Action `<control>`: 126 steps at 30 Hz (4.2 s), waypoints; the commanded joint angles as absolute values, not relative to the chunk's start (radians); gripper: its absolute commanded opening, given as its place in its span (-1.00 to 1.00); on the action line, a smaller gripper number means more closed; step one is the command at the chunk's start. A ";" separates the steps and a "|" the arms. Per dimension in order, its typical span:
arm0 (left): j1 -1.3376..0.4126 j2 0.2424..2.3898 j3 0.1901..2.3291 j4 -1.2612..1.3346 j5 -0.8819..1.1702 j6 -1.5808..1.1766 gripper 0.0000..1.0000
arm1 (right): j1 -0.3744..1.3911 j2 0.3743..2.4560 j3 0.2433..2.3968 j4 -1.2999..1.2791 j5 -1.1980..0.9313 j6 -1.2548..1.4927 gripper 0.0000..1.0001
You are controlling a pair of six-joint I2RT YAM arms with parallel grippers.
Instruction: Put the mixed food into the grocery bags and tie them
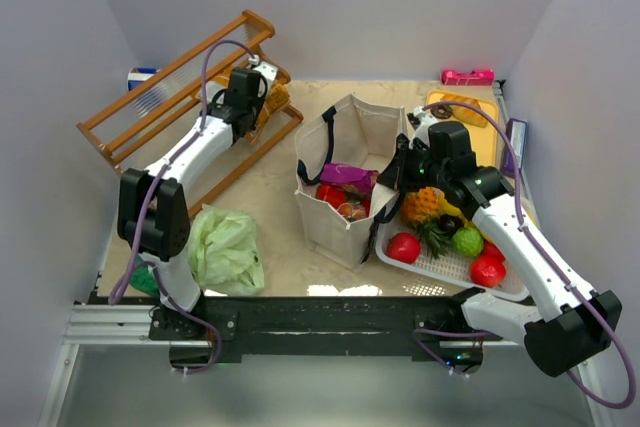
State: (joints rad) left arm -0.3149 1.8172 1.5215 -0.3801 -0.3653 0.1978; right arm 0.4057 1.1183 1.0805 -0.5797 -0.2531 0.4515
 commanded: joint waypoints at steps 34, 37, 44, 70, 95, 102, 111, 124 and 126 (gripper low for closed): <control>-0.408 1.738 1.509 -0.278 -0.393 0.204 0.07 | 0.407 1.091 1.129 -0.509 -0.273 0.446 -0.89; -0.408 1.789 1.575 -0.278 -0.434 0.206 0.60 | 0.407 1.095 1.131 -0.506 -0.281 0.446 -0.88; -0.403 1.927 1.713 -0.302 -0.457 0.232 0.83 | 0.408 1.091 1.147 -0.534 -0.264 0.434 -0.87; -0.413 1.810 1.641 -0.318 -0.449 0.179 -1.00 | 0.407 1.088 1.144 -0.532 -0.268 0.434 -0.86; -0.598 1.312 1.617 -0.192 0.367 -0.383 -1.00 | 0.407 1.060 1.147 -0.560 -0.207 0.439 -0.86; -0.643 1.252 1.373 -0.063 0.220 -0.474 -1.00 | 0.407 1.029 1.131 -0.564 -0.206 0.446 -0.86; -0.695 1.370 1.302 -0.178 0.264 -0.417 0.10 | 0.408 1.012 1.132 -0.575 -0.195 0.446 -0.86; -0.548 1.321 1.402 -0.436 -0.005 -0.178 1.00 | 0.408 1.005 1.141 -0.589 -0.183 0.442 -0.85; -0.516 1.327 1.344 -0.431 0.079 -0.190 1.00 | 0.408 1.005 1.141 -0.591 -0.179 0.440 -0.85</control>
